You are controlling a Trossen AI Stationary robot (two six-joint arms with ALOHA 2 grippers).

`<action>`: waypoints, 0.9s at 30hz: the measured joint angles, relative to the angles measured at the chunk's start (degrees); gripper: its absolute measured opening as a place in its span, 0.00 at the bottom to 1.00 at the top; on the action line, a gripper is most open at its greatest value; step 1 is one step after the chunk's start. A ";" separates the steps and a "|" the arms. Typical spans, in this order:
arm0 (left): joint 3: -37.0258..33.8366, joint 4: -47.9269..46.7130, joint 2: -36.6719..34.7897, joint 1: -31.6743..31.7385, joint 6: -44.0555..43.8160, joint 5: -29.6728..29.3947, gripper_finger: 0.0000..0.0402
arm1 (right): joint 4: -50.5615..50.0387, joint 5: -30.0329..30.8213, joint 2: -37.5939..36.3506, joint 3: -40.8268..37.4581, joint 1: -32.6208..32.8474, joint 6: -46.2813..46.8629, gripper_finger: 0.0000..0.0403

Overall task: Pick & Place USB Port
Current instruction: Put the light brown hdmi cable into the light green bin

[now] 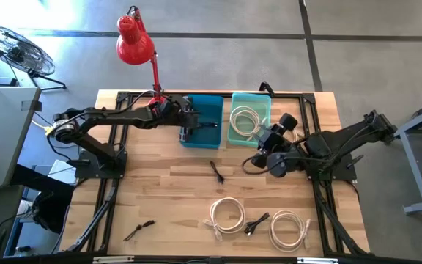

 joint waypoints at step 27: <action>-0.07 8.93 -1.01 -8.98 -5.53 20.72 0.61 | -24.25 -10.98 -10.81 0.02 -12.06 20.90 0.34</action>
